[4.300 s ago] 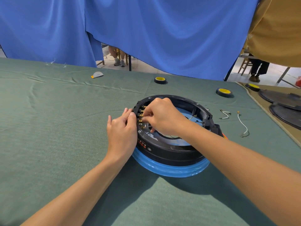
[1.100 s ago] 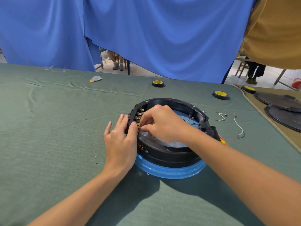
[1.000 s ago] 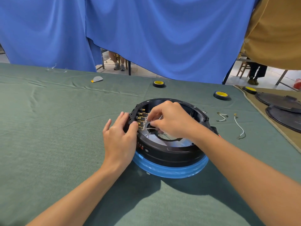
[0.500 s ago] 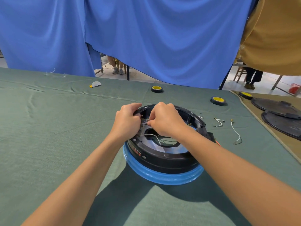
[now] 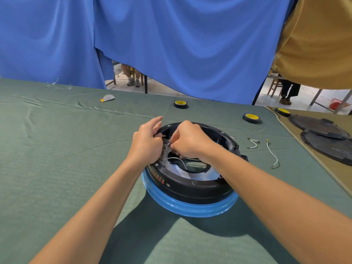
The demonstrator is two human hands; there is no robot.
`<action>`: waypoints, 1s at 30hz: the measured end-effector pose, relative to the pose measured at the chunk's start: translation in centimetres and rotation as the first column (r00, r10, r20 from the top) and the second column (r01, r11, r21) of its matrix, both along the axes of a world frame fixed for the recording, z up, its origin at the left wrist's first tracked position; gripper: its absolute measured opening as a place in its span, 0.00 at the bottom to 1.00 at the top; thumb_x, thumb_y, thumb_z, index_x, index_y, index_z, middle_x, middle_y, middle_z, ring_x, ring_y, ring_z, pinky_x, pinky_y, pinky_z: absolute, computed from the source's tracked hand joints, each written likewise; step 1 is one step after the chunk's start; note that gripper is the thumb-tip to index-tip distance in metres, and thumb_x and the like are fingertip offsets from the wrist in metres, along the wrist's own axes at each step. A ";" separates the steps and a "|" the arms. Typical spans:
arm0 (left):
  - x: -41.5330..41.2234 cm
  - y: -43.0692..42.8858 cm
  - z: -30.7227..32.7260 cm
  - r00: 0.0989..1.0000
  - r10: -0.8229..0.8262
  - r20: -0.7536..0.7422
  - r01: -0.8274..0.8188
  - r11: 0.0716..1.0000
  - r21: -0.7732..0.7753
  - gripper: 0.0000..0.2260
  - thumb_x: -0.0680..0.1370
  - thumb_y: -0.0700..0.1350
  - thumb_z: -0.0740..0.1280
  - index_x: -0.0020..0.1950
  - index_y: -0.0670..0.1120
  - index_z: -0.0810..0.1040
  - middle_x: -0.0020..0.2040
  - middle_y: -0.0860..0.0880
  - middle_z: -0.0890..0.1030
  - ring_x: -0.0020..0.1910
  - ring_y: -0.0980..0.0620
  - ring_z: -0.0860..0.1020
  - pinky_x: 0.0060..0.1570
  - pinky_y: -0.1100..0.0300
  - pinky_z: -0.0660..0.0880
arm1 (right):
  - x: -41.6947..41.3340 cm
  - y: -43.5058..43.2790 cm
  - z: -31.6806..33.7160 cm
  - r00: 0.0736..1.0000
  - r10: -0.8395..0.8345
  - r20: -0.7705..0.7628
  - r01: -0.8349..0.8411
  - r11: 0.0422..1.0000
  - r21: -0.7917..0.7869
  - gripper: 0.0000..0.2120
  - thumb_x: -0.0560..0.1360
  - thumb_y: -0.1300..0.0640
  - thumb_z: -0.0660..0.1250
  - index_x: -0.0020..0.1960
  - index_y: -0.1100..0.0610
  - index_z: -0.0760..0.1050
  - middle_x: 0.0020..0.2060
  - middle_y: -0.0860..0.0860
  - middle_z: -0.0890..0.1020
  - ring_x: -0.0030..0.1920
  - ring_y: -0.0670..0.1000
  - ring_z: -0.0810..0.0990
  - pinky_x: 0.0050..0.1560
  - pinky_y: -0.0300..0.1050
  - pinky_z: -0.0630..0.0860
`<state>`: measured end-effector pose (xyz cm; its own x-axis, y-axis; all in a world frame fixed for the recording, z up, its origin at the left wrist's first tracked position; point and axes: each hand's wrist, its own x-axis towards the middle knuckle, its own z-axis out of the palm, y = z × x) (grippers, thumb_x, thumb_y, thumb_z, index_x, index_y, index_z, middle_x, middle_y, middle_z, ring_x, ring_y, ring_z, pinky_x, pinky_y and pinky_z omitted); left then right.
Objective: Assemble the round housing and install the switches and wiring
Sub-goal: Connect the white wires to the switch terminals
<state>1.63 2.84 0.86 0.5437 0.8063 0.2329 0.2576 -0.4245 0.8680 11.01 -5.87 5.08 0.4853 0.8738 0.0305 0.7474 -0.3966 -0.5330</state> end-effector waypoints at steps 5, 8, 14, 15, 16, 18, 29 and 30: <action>-0.2 0.3 0.1 1.000 0.000 -0.017 0.001 0.999 0.038 0.22 0.79 0.34 0.62 0.72 0.47 0.72 0.69 0.48 0.76 0.70 0.53 0.72 0.64 0.63 0.66 | 1.7 -3.6 0.7 0.987 0.037 0.159 -0.070 0.976 0.205 0.08 0.76 0.59 0.66 0.47 0.57 0.84 0.41 0.49 0.84 0.47 0.49 0.80 0.49 0.43 0.76; -0.3 0.0 0.5 0.999 -0.001 -0.040 0.003 0.997 0.074 0.22 0.78 0.41 0.69 0.72 0.47 0.73 0.68 0.48 0.76 0.68 0.52 0.73 0.63 0.61 0.68 | 3.8 -6.7 0.6 0.975 -0.060 0.213 -0.041 0.898 0.439 0.07 0.76 0.59 0.67 0.46 0.56 0.85 0.39 0.48 0.85 0.40 0.47 0.80 0.46 0.39 0.75; -0.4 -0.5 1.2 0.994 0.000 -0.105 0.016 0.987 0.159 0.25 0.77 0.38 0.70 0.72 0.53 0.71 0.69 0.49 0.75 0.44 0.69 0.77 0.38 0.78 0.70 | 10.6 -11.6 -3.1 0.890 -0.443 0.107 0.331 0.789 0.518 0.06 0.76 0.60 0.67 0.45 0.57 0.84 0.40 0.52 0.85 0.43 0.54 0.81 0.50 0.45 0.74; -0.4 -0.7 1.3 0.992 0.003 -0.129 0.020 0.984 0.178 0.25 0.77 0.39 0.70 0.73 0.53 0.71 0.69 0.48 0.75 0.48 0.65 0.79 0.42 0.75 0.71 | 11.8 -12.1 -4.0 0.870 -0.477 0.122 0.382 0.810 0.444 0.07 0.76 0.60 0.66 0.47 0.58 0.84 0.43 0.54 0.85 0.47 0.57 0.81 0.52 0.46 0.73; -0.3 -0.9 1.4 0.987 0.012 -0.161 0.021 0.978 0.205 0.25 0.77 0.41 0.70 0.73 0.52 0.70 0.69 0.47 0.76 0.57 0.57 0.79 0.51 0.69 0.72 | 12.8 -12.6 -4.9 0.850 -0.503 0.156 0.423 0.828 0.368 0.08 0.76 0.60 0.65 0.49 0.58 0.83 0.46 0.55 0.85 0.50 0.59 0.79 0.54 0.48 0.73; -0.2 -1.2 1.8 0.962 0.054 -0.269 0.021 0.963 0.270 0.24 0.78 0.47 0.69 0.74 0.49 0.70 0.69 0.45 0.75 0.67 0.45 0.73 0.62 0.57 0.69 | 14.0 -13.3 -6.0 0.818 -0.524 0.236 0.469 0.846 0.254 0.10 0.77 0.59 0.63 0.52 0.57 0.83 0.52 0.57 0.83 0.55 0.62 0.76 0.55 0.50 0.72; 5.4 -8.9 4.2 0.860 -0.049 -0.508 0.341 0.795 0.501 0.22 0.81 0.60 0.58 0.67 0.48 0.73 0.58 0.49 0.79 0.59 0.45 0.76 0.53 0.52 0.73 | 15.1 -14.7 -6.5 0.795 -0.477 0.375 0.421 0.879 0.226 0.12 0.78 0.53 0.63 0.58 0.53 0.81 0.59 0.54 0.78 0.61 0.58 0.69 0.62 0.49 0.67; 6.5 -9.7 4.0 0.851 -0.077 -0.520 0.389 0.757 0.525 0.24 0.80 0.62 0.56 0.67 0.47 0.73 0.63 0.48 0.78 0.63 0.45 0.74 0.58 0.51 0.72 | 15.2 -15.0 -6.6 0.796 -0.485 0.362 0.454 0.874 0.171 0.13 0.79 0.52 0.62 0.59 0.53 0.80 0.60 0.55 0.77 0.63 0.58 0.68 0.63 0.49 0.66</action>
<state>8.08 -6.89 4.89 0.8587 0.4175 0.2971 0.3607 -0.9043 0.2283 26.21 -20.90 -1.48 0.7710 0.5296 0.3537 0.6281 -0.7239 -0.2854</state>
